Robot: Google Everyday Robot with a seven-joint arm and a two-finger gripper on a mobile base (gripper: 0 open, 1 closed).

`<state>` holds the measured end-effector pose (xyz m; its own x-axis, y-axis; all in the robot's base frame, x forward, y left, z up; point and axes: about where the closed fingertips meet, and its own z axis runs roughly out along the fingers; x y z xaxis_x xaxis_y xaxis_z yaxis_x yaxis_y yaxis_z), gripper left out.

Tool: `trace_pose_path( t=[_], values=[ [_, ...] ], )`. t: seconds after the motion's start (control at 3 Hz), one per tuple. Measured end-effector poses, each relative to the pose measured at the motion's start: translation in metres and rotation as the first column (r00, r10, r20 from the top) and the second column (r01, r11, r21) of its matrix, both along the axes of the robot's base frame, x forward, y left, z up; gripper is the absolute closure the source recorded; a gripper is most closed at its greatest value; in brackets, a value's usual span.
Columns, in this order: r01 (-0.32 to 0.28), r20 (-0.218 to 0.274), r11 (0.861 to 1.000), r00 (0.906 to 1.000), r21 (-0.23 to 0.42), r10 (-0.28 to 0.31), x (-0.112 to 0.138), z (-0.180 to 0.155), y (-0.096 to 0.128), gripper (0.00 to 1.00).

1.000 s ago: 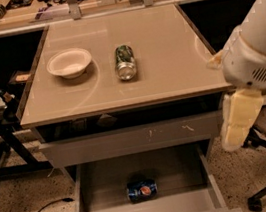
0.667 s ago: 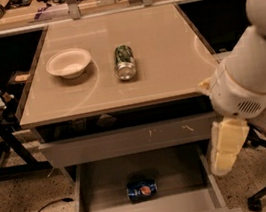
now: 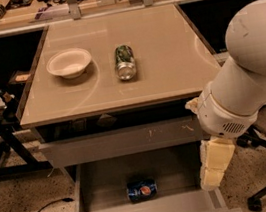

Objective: Pick pepsi can from middle drawer and place on counter

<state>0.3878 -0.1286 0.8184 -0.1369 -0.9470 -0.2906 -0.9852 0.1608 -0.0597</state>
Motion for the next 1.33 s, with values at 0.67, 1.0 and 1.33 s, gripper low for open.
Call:
trace_pose_path(
  t=[0.67,1.0,1.33],
  values=[
    [-0.058,-0.126,0.998,0.9904,-0.005,0.057,-0.027,-0.119,0.06,0.0],
    [-0.056,-0.128,0.998,0.9903,-0.002,0.055,-0.026,-0.121,0.061,0.0],
    [-0.067,-0.139,0.997,0.9878,0.029,0.07,-0.032,-0.134,0.072,0.0]
  ],
)
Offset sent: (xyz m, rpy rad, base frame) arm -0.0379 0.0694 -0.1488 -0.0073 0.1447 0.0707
